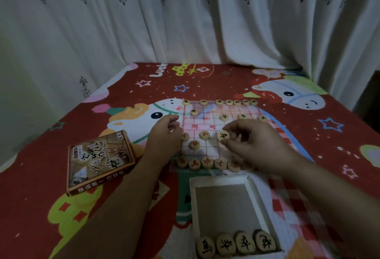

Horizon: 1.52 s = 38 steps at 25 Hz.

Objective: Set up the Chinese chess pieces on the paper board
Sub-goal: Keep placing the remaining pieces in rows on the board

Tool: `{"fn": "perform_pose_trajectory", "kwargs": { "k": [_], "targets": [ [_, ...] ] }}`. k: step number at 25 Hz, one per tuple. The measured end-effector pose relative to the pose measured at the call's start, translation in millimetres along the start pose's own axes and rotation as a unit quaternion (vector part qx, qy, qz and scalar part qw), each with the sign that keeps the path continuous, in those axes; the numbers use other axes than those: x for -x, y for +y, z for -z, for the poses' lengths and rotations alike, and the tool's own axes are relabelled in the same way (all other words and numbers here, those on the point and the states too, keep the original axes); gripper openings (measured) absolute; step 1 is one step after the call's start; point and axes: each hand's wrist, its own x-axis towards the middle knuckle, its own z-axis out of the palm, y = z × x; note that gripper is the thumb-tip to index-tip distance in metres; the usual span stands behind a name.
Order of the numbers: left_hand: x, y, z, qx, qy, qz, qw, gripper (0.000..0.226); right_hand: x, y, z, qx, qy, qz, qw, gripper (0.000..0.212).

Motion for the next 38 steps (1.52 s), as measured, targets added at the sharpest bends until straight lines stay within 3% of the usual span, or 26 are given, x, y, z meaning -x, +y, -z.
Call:
{"fn": "perform_pose_trajectory", "kwargs": {
  "k": [3, 6, 9, 12, 16, 22, 25, 27, 29, 31, 34, 38],
  "targets": [
    [-2.7, -2.0, -0.1, 0.01, -0.004, 0.006, 1.0, 0.036, -48.3, 11.2, -10.9, 0.052, 0.023, -0.021, 0.998, 0.011],
    [-4.4, -3.9, 0.9, 0.011, -0.01, 0.007, 1.0, 0.035, -72.7, 18.3, -15.3, 0.019, 0.052, -0.028, 0.998, 0.018],
    [-5.0, -3.8, 0.8, 0.023, -0.009, 0.007, 1.0, 0.037, -81.8, 29.0, -14.9, -0.003, 0.058, -0.04, 0.998, 0.01],
    [-5.2, -3.4, 0.4, 0.019, -0.014, 0.011, 1.0, 0.039, -86.5, 32.2, -11.8, 0.041, 0.005, -0.043, 0.998, 0.008],
    [-5.3, -4.6, -0.6, 0.01, -0.002, 0.014, 1.0, 0.039, -82.9, 26.8, -14.0, 0.09, -0.114, -0.059, 0.988, 0.033],
    [-5.0, -4.0, -0.7, 0.013, -0.006, 0.009, 1.0, 0.038, -80.0, 16.0, -16.8, 0.258, -0.141, 0.028, 0.955, 0.041],
    [-5.0, -4.9, -1.5, -0.006, -0.015, 0.003, 1.0, 0.037, -82.3, 18.6, -18.3, 0.243, -0.175, -0.002, 0.954, 0.037],
    [-5.0, -6.0, -2.7, -0.068, -0.015, -0.064, 0.996, 0.036, -83.0, 20.9, -17.3, 0.22, -0.18, -0.009, 0.959, 0.034],
    [-4.5, -5.7, -5.2, -0.17, -0.044, -0.167, 0.97, 0.038, -81.9, 23.2, -12.2, 0.153, -0.166, -0.022, 0.974, 0.03],
    [-1.8, -2.4, -8.4, -0.261, -0.114, -0.213, 0.934, 0.046, -82.6, 24.9, -5.6, 0.062, -0.132, -0.048, 0.988, 0.024],
    [2.7, -0.1, -11.5, -0.315, -0.19, -0.219, 0.904, 0.053, -91.0, 32.7, 2.2, -0.007, -0.068, -0.062, 0.996, 0.019],
    [4.6, 0.7, -9.3, -0.303, -0.215, -0.216, 0.903, 0.055, -97.0, 38.5, 3.3, -0.044, -0.026, -0.066, 0.997, 0.009]
  ]
}}
